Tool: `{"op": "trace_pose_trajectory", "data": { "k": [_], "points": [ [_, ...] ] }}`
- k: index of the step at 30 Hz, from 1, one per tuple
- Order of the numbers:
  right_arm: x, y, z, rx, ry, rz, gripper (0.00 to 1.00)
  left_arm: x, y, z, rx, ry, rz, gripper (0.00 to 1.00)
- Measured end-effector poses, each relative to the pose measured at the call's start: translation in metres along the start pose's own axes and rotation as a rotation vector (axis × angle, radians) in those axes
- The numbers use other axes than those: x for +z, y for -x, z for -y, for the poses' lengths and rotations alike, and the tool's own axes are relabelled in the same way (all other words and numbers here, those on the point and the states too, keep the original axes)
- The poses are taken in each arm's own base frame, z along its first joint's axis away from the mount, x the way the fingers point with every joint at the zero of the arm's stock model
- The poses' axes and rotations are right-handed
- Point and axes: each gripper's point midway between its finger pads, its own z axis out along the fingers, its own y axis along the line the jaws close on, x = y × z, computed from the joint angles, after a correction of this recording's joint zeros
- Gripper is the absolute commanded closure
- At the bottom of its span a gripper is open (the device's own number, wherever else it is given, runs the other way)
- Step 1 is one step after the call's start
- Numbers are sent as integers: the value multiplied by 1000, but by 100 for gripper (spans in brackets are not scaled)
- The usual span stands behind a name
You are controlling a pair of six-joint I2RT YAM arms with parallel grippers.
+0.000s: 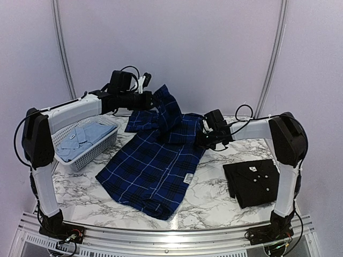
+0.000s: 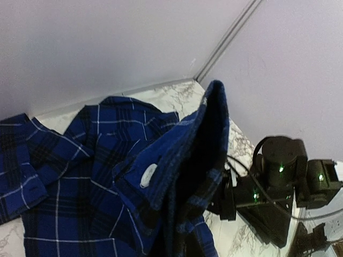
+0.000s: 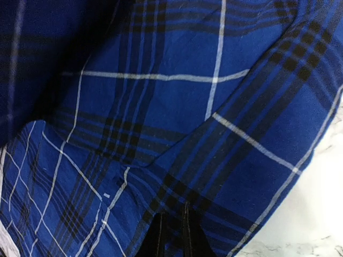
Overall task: Fold and stack the long sleeve shirts
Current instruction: Fold the flattened shirt at the center of the board.
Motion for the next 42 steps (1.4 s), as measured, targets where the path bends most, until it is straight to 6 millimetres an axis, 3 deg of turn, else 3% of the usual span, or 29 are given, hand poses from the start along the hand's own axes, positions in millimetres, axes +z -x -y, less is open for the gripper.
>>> {"op": "trace_pose_trajectory", "data": {
  "k": [8, 12, 17, 24, 28, 33, 36, 38, 42],
  "points": [
    [10, -16, -1, -1, 45, -41, 91, -35, 103, 29, 101, 33, 217, 92],
    [13, -27, 3, 3, 49, -70, 91, -45, 121, 38, 129, 30, 260, 92],
    [23, -38, 11, 6, 33, -97, 87, -38, 111, 30, 122, 49, 223, 92],
    [16, -32, 16, -8, 6, -88, 82, -29, 95, 28, 121, 24, 170, 92],
    [1, -10, 12, -10, 17, -53, 82, -16, 62, 16, 100, 22, 89, 93],
    [-26, 8, -15, -28, 100, 8, 85, -1, 11, -6, 56, 42, -33, 93],
    [-36, -11, -27, -32, 144, 1, 87, -1, -6, -10, 43, 45, -73, 93],
    [-35, -43, -40, -43, 177, -47, 88, -5, -9, -8, 44, 36, -82, 93],
    [-27, -100, -37, -31, 183, -149, 89, -18, -7, 5, 56, 1, -76, 92]
  ]
}}
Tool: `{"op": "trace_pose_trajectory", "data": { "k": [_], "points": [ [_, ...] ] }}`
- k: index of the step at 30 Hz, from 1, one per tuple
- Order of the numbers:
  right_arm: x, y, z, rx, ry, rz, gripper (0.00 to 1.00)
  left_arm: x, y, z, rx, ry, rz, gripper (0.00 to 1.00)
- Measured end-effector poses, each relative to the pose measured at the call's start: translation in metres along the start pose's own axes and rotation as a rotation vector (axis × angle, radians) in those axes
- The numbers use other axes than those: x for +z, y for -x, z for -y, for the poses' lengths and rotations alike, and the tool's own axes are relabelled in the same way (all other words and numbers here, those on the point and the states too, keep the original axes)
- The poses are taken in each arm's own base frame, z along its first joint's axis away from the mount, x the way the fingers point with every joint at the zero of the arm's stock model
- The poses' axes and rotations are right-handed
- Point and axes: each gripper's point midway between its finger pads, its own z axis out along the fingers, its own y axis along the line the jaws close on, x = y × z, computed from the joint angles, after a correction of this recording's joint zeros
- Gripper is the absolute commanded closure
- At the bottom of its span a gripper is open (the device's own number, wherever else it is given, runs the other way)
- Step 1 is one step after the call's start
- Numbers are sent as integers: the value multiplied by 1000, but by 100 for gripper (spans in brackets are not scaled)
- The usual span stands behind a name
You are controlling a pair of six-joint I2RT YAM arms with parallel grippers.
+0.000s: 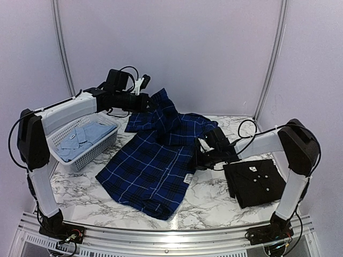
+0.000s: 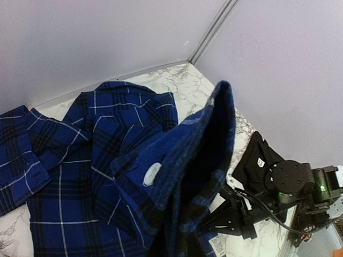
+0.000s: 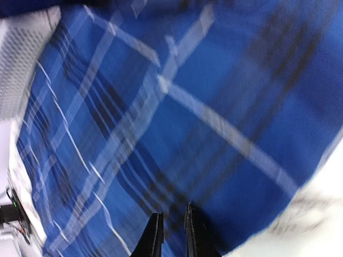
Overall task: Fold and stack the long sleeve shirts
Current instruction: Fold the flattened shirt at the center of the board.
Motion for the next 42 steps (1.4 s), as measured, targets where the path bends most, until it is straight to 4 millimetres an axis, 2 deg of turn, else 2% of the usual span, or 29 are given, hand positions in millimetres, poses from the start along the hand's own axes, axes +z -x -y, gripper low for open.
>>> {"op": "trace_pose_trajectory", "data": {
  "k": [3, 5, 7, 9, 14, 19, 22, 26, 29, 32, 36, 42],
  "points": [
    [5, -24, 12, 32, -15, -47, 90, -14, 0, 15, 11, -36, 5, 92],
    [6, -25, 15, 43, -16, -48, 90, -21, -7, 24, 15, -55, -2, 92],
    [6, -22, 13, 45, -7, -38, 90, -24, -23, 34, 15, -73, -30, 93],
    [6, -20, 12, 44, -4, -29, 90, -25, -47, 43, 7, -87, -76, 93],
    [-8, -9, 9, 40, -19, 11, 87, -24, -128, 60, -14, -106, -233, 92],
    [-38, 25, 12, 39, -69, 123, 84, -23, -205, 77, -17, -110, -389, 92],
    [-54, 55, 26, 55, -108, 196, 80, -24, -229, 77, -25, -91, -438, 92],
    [-66, 90, 47, 70, -158, 260, 72, -22, -234, 76, -21, -66, -443, 91],
    [-64, 117, 58, 75, -155, 285, 68, -22, -235, 76, -12, -54, -440, 90],
    [-52, 136, 66, 86, -117, 275, 65, -21, -236, 76, -8, -50, -439, 89],
    [-26, 158, 82, 97, -85, 251, 63, -21, -236, 77, -1, -49, -440, 89],
    [6, 164, 102, 118, -67, 210, 59, -21, -235, 73, 7, -29, -433, 89]
  ]
}}
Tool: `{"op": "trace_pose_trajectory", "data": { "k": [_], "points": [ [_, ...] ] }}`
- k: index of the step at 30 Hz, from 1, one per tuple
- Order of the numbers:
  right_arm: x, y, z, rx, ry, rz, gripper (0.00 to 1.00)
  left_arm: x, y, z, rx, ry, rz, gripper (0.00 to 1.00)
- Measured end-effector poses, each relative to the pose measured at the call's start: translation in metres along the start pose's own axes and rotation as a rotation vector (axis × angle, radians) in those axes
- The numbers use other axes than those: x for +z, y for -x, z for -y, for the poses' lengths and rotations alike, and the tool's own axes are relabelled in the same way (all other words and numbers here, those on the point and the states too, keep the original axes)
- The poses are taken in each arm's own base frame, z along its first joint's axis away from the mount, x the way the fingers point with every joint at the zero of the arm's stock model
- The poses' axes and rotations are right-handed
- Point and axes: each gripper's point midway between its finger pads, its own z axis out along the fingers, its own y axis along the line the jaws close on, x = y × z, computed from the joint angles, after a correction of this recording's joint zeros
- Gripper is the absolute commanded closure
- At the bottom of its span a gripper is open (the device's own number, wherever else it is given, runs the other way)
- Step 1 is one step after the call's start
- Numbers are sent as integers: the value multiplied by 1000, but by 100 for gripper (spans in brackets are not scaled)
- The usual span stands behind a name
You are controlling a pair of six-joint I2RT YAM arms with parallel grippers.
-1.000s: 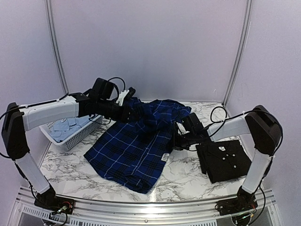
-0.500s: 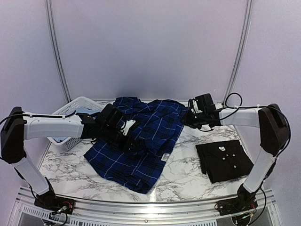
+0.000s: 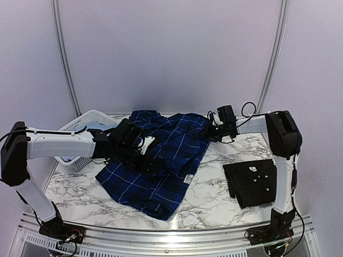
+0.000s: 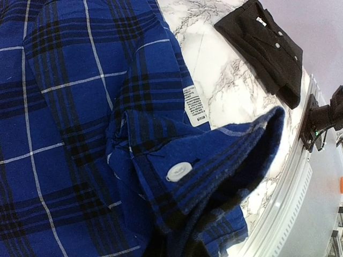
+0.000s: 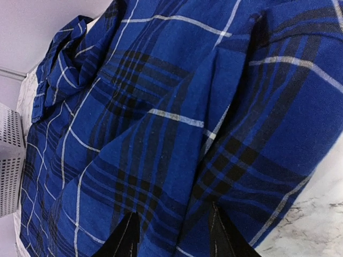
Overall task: Fold and stack the long sleeve shirts
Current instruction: Fold the flattened shirt at the center of the board.
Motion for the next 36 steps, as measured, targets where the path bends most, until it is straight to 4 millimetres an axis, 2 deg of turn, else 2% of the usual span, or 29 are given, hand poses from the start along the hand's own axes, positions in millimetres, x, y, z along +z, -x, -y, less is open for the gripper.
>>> {"op": "trace_pose_trajectory", "data": {
  "k": [5, 9, 16, 19, 23, 27, 30, 32, 36],
  "points": [
    [10, -1, 12, 42, 27, -16, 55, 0, 1, -3, 0, 16, 5, 89],
    [6, 19, 26, 95, 59, 23, 49, 0, 1, -5, 1, 27, 8, 89],
    [6, 51, 28, 124, 114, 88, 43, -2, 5, -12, 1, 74, 28, 89],
    [13, 54, 30, 134, 136, 91, 43, -5, 9, -14, 4, 93, 45, 89],
    [18, 49, 33, 156, 141, 74, 43, -14, 22, -15, 1, 128, 90, 90],
    [14, 50, 29, 150, 150, 81, 42, -32, 47, -28, -54, 206, 179, 90],
    [6, 50, 26, 146, 153, 85, 42, -55, 79, -49, -124, 278, 280, 90],
    [0, 53, 21, 138, 160, 93, 42, -77, 105, -66, -166, 328, 361, 90],
    [-8, 61, 13, 119, 173, 111, 42, -138, 162, -93, -228, 420, 555, 90]
  ]
}}
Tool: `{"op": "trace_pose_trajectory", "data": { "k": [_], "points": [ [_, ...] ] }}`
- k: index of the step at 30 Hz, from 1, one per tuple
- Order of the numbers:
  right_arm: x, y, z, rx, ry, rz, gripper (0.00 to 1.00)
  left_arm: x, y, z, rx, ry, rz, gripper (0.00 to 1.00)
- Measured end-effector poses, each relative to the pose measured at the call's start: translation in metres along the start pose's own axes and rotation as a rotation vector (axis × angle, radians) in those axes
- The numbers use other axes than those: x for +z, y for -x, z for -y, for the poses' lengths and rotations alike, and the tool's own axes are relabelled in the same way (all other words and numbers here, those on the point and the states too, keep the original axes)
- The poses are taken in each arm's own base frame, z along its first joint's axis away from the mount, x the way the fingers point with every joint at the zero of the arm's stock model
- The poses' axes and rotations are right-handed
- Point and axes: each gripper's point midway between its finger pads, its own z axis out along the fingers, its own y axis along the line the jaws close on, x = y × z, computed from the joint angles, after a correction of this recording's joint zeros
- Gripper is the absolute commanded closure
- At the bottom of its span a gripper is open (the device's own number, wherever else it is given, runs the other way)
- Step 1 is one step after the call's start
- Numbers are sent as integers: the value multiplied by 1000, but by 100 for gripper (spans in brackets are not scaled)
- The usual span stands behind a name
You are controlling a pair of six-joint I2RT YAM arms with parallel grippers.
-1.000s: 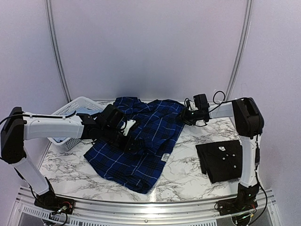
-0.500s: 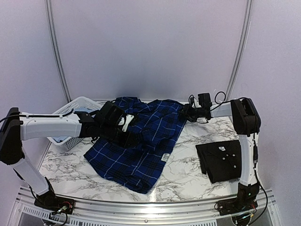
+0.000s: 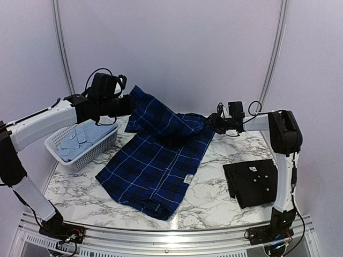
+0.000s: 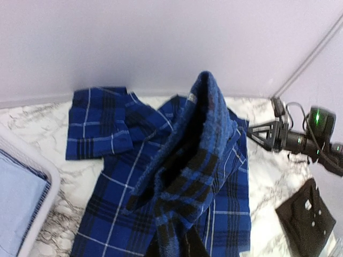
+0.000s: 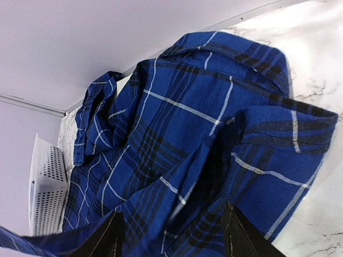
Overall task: Fold and stack the long sleeve shirts
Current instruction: Fold the flattened shirt at the center of the board.
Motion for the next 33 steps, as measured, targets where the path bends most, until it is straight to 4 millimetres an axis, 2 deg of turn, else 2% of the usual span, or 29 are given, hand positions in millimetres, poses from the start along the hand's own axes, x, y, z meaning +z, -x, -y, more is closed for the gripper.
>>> {"op": "trace_pose_trajectory", "data": {
  "k": [2, 5, 8, 13, 17, 22, 28, 33],
  "points": [
    [0, 3, -3, -6, 6, 2, 42, -6, 32, -7, -25, 22, 73, 90],
    [1, 8, -8, -11, 17, 5, 43, -9, 65, -11, -46, 43, 144, 90],
    [4, 13, -11, -18, 31, 10, 49, 2, 80, -19, -59, 64, 167, 90],
    [11, 7, -3, -11, 24, -9, 65, 32, 79, -32, -67, 97, 141, 90],
    [19, -2, 11, -2, 2, -34, 69, 40, 72, -43, -77, 130, 120, 90],
    [25, -8, 19, 11, -15, -53, 71, 30, 82, -55, -96, 179, 158, 90],
    [26, -3, 16, 7, -11, -47, 73, 9, 92, -64, -108, 216, 204, 90],
    [28, 3, 15, 1, -9, -38, 73, 0, 93, -69, -113, 235, 221, 90]
  ]
}}
